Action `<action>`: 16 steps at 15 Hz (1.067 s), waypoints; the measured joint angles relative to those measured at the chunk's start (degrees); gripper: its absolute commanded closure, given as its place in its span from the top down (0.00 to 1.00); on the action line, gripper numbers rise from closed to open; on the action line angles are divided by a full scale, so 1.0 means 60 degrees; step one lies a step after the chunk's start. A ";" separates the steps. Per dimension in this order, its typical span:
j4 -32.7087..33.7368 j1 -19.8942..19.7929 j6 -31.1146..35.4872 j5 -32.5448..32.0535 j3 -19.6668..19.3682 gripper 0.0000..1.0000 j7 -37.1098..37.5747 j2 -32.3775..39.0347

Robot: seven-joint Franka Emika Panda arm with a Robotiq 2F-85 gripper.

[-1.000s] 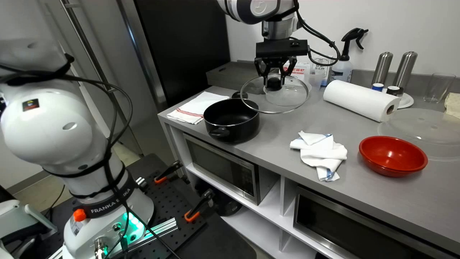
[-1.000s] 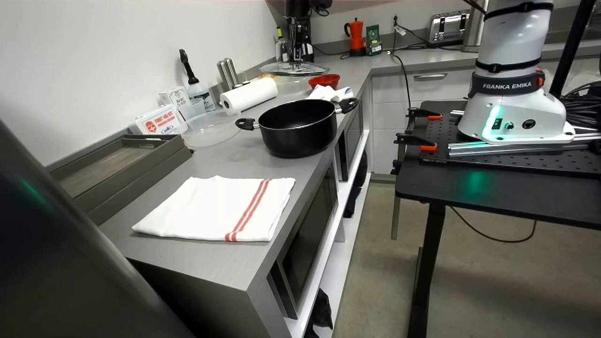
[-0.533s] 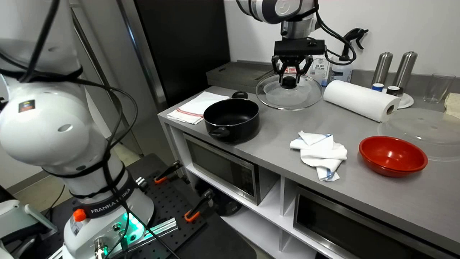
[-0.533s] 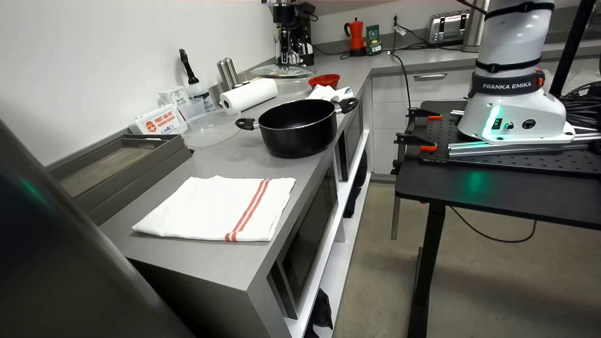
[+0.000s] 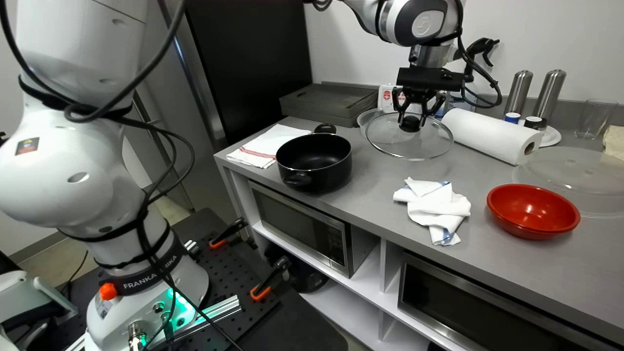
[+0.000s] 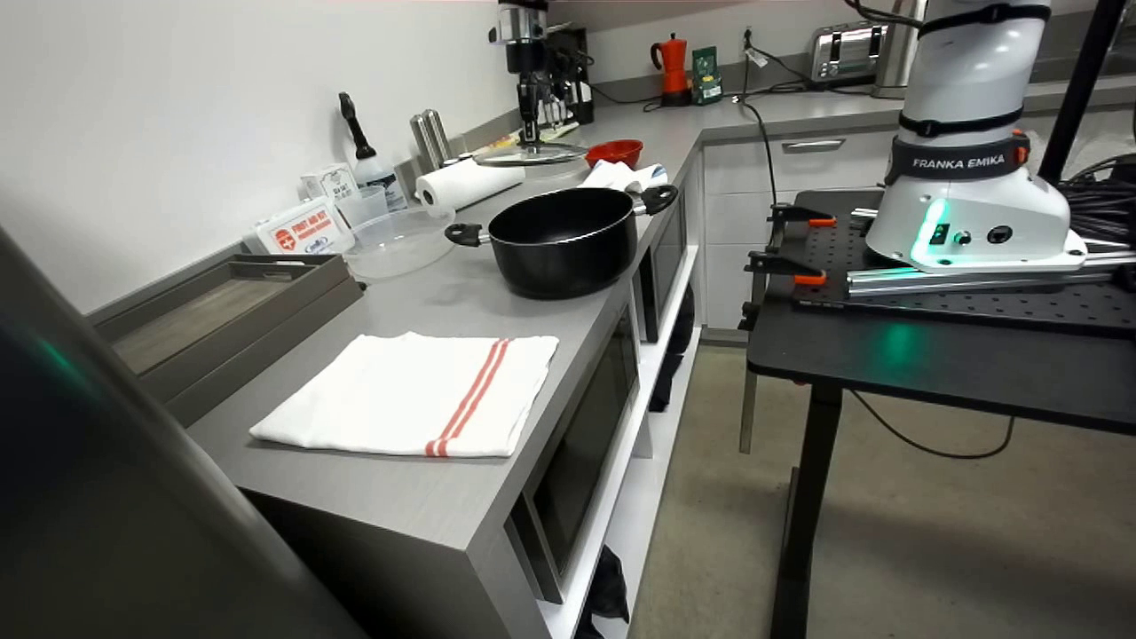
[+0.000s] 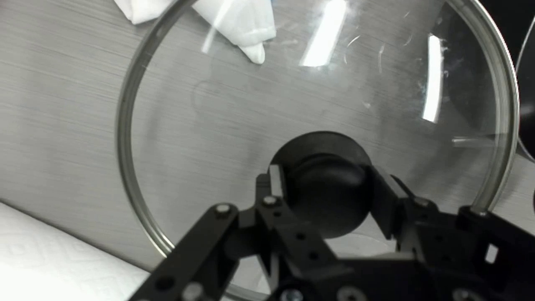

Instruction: Take the lid off the pot and put it on the counter

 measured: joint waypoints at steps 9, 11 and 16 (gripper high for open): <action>0.2106 -0.0103 -0.0325 -0.1003 0.0306 0.25 0.1156 0.2139; 0.2394 -0.0103 -0.0325 -0.1177 0.0380 0.25 0.1272 0.2415; 0.3062 -0.0106 -0.0325 -0.1271 0.0561 0.25 0.1339 0.2925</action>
